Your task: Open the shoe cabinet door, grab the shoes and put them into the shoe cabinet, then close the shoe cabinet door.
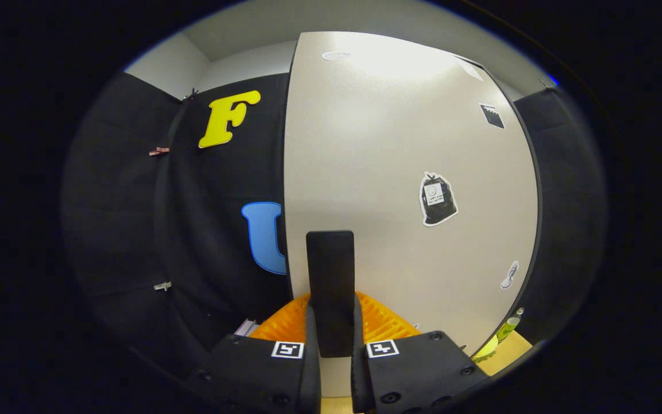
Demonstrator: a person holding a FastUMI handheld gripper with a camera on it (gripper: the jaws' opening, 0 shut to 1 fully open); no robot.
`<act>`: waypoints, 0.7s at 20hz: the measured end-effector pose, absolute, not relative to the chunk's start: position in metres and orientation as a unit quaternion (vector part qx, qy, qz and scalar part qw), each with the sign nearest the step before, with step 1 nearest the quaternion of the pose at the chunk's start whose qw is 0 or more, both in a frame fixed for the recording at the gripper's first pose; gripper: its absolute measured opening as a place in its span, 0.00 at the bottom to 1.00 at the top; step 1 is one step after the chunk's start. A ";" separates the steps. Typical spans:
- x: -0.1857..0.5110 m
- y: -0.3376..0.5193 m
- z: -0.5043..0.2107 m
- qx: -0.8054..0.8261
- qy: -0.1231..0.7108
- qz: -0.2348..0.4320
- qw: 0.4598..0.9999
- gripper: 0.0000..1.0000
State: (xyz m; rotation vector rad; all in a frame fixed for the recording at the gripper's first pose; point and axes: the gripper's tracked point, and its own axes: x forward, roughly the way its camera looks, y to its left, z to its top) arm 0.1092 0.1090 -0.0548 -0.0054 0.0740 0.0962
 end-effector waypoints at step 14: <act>-0.029 0.025 -0.033 0.010 0.053 0.087 0.995 0.24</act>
